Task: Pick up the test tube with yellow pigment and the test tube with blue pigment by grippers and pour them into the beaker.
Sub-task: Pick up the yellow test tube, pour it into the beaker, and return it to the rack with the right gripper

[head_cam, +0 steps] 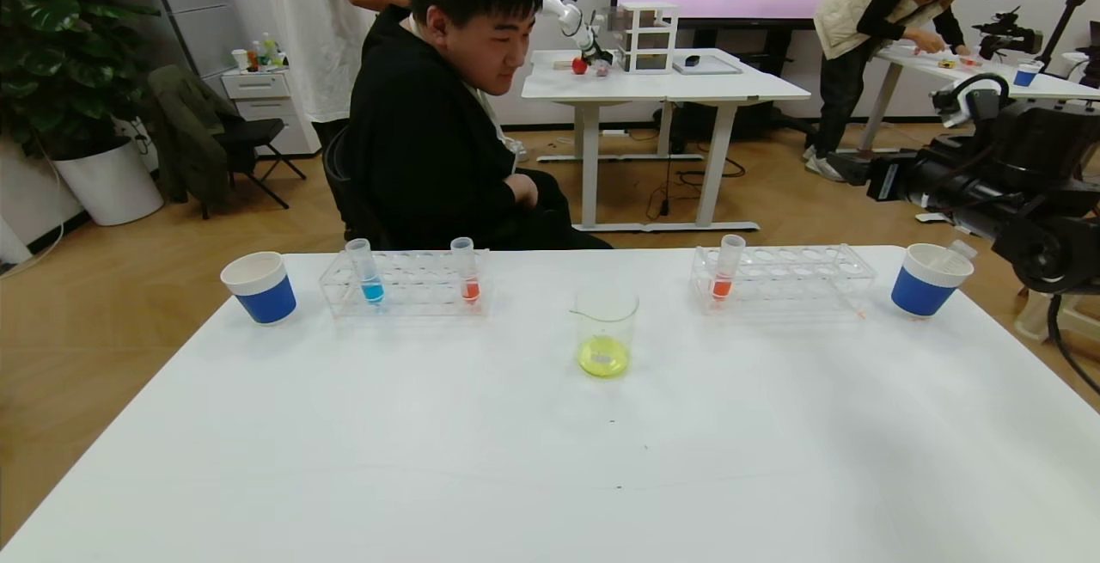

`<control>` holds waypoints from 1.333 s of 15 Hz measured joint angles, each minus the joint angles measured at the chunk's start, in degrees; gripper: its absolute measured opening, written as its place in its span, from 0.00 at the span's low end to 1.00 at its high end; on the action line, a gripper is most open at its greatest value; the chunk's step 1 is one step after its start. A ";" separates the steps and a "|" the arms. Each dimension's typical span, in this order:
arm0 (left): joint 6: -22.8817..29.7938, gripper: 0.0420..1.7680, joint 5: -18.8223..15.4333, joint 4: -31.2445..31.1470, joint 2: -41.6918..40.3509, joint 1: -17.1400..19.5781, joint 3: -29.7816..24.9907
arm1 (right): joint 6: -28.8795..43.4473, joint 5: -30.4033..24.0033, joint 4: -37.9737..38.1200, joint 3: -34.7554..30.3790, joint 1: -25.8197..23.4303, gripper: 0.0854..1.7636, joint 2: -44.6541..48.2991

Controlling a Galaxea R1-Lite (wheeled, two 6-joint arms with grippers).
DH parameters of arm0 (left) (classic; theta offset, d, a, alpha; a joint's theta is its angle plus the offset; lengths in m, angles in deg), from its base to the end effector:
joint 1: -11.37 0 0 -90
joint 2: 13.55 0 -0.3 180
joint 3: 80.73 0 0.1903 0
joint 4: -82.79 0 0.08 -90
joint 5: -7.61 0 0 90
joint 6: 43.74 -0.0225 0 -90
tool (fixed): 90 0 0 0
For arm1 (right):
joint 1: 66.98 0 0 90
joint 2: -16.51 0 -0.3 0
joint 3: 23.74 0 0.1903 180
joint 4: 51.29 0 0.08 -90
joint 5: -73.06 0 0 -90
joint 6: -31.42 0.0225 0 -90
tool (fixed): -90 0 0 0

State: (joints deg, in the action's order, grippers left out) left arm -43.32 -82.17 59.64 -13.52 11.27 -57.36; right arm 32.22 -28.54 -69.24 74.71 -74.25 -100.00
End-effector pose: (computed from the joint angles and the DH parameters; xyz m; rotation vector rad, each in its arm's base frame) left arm -0.0228 0.0001 0.0759 -0.0073 -0.0033 0.0021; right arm 0.4141 -0.0483 0.2093 0.0143 0.0024 0.0756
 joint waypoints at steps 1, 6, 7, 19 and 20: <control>0.00 0.97 0.02 0.00 0.00 0.00 0.00 | 0.02 0.00 0.35 -2.18 1.68 0.98 3.58; 0.00 0.97 0.00 0.02 0.00 0.00 0.00 | 0.28 1.24 0.83 -17.40 8.17 0.98 28.39; 0.00 0.97 0.00 0.00 0.00 0.00 0.00 | 0.28 2.21 1.02 -20.31 8.63 0.98 34.06; 0.02 0.97 0.02 0.02 0.00 0.00 0.00 | -2.39 2.88 41.01 -35.39 8.47 0.98 101.71; 0.00 0.97 0.02 0.05 0.00 0.00 0.00 | -3.07 2.54 43.07 -35.95 8.36 0.98 105.27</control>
State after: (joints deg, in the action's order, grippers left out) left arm -43.32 -82.14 59.69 -13.52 11.27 -57.36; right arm 29.14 -26.01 -26.17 38.76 -65.88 5.27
